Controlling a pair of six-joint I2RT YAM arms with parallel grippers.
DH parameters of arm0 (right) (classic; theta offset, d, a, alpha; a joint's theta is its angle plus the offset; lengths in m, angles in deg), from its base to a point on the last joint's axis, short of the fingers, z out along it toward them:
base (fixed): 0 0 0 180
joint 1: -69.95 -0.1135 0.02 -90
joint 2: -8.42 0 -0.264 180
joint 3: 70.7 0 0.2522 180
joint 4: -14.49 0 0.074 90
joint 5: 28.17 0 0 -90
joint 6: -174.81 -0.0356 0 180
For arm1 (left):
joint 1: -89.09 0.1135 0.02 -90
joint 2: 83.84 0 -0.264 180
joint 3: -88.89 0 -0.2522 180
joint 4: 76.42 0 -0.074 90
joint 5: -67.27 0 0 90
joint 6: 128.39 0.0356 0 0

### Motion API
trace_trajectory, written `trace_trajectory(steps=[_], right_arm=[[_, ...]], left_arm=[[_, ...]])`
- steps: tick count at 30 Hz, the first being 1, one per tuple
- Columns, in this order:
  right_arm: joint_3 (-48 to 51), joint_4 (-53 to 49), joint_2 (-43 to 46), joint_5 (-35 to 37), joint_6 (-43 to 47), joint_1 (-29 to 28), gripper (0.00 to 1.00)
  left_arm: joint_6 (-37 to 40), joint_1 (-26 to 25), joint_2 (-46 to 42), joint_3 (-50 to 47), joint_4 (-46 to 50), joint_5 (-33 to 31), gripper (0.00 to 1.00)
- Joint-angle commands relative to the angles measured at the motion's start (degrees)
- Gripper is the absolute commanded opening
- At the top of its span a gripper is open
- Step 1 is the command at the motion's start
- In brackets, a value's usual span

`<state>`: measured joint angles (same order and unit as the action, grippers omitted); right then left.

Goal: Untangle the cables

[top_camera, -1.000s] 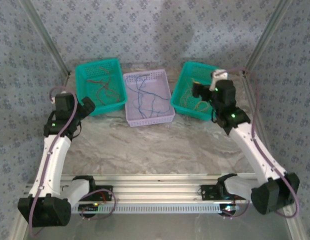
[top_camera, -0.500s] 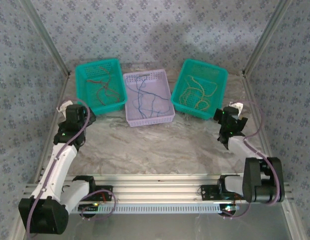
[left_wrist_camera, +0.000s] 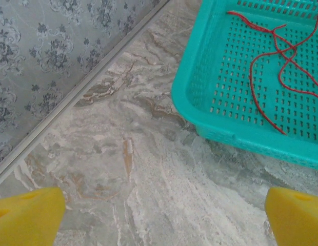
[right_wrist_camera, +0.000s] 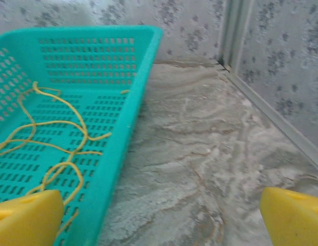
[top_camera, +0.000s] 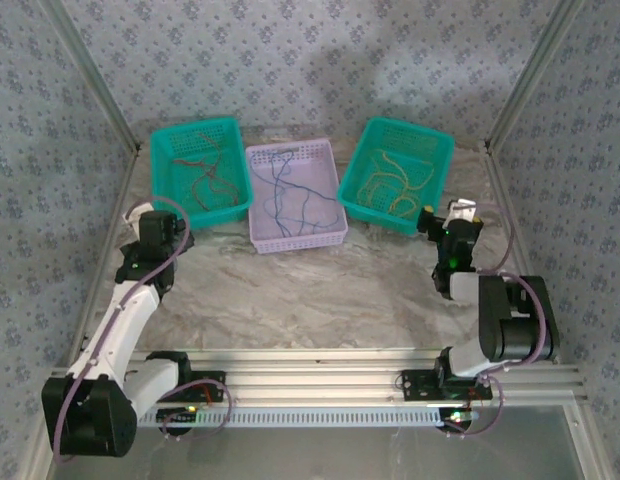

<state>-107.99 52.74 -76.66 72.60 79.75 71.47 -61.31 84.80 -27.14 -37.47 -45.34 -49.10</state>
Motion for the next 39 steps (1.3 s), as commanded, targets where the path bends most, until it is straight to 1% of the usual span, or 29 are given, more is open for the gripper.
trace_trajectory(steps=[1, 2, 3, 4, 6, 8, 9, 11, 13, 17, 22, 24, 26, 28, 31, 32, 34, 35, 36, 37, 38, 39], right_arm=[[2.39, -2.45, -2.38, -4.33, 4.75, 0.5, 1.0], [2.68, -1.63, -2.6, -4.39, 4.84, 0.42, 1.0], [2.21, -3.98, -1.89, -4.16, 4.72, 0.37, 1.0], [2.63, -2.18, -2.41, -4.15, 4.86, 0.32, 1.0], [2.4, -3.22, -1.98, -3.18, 5.0, -0.13, 1.0], [2.52, -2.64, -2.12, -0.95, 5.58, -1.36, 1.0], [2.44, -2.38, -2.34, -1.19, 5.59, -1.34, 1.0], [2.52, -2.28, -2.3, -0.66, 5.83, -1.61, 1.0], [2.52, -2.39, -2.29, -0.7, 5.76, -1.55, 1.0], [2.59, -2.31, -2.26, -0.84, 5.81, -1.53, 1.0], [2.46, -2.43, -2.29, -1.03, 5.94, -1.54, 1.0], [2.52, -2.37, -2.29, -1.09, 5.89, -1.57, 1.0], [2.44, -2.52, -2.29, -1.27, 5.85, -1.52, 1.0], [2.44, -2.6, -2.29, -1.52, 5.77, -1.39, 1.0], [2.27, -2.84, -2.26, -2.14, 5.68, -1.18, 1.0], [2.17, -3.05, -2.21, -2.55, 5.59, -0.98, 1.0], [2.25, -3.14, -2.19, -2.68, 5.59, -0.9, 1.0], [2.21, -3.14, -2.2, -2.68, 5.59, -0.9, 1.0], [2.12, -3.24, -2.21, -2.91, 5.5, -0.78, 1.0], [2.11, -3.31, -2.2, -3.11, 5.5, -0.66, 1.0], [2.15, -3.31, -2.2, -3.09, 5.5, -0.65, 1.0], [2.09, -3.32, -2.2, -3.16, 5.5, -0.66, 1.0]], left_arm=[[2.61, -0.22, 0.09, -1.21, -4.63, -0.47, 1.0], [2.92, -0.07, 0.28, -1.55, -5.22, -0.84, 1.0], [2.97, 0.2, 0.48, -1.71, -5.64, -0.87, 1.0], [3.09, 0.4, 0.87, -1.82, -6.0, -0.87, 1.0], [3.39, 0.97, 1.83, -2.06, -7.22, -0.82, 1.0], [3.97, 2.36, 2.88, -3.3, -10.6, -0.41, 1.0], [3.95, 3.29, 3.56, -3.76, -12.09, 0.01, 1.0], [3.93, 5.79, 5.16, -4.96, -15.99, 3.01, 1.0], [5.16, 7.51, 6.6, -6.76, -21.35, 7.39, 1.0], [11.32, 7.73, 10.96, -10.13, -31.67, 12.57, 1.0], [16.06, 7.72, 16.14, -12.74, -42.86, 14.08, 1.0], [16.34, 7.95, 18.81, -13.49, -47.46, 14.34, 1.0], [15.72, 9.12, 22.86, -12.75, -49.73, 18.67, 1.0], [16.61, 8.63, 26.52, -13.38, -55.04, 21.92, 1.0], [21.1, 4.61, 30.13, -11.58, -55.4, 20.85, 1.0], [20.77, 4.92, 29.63, -11.3, -53.98, 21.35, 1.0], [19.79, 5.66, 29.52, -13.69, -58.28, 21.74, 1.0], [20.24, 5.41, 30.58, -16.41, -64.11, 21.08, 1.0], [21.41, 4.06, 32.75, -17.76, -69.83, 18.47, 1.0], [21.16, 3.3, 31.36, -16.68, -64.36, 16.87, 1.0], [20.53, 3.72, 31.1, -16.6, -64.92, 16.66, 1.0], [20.18, 3.89, 32.08, -17.41, -67.85, 16.02, 1.0]])
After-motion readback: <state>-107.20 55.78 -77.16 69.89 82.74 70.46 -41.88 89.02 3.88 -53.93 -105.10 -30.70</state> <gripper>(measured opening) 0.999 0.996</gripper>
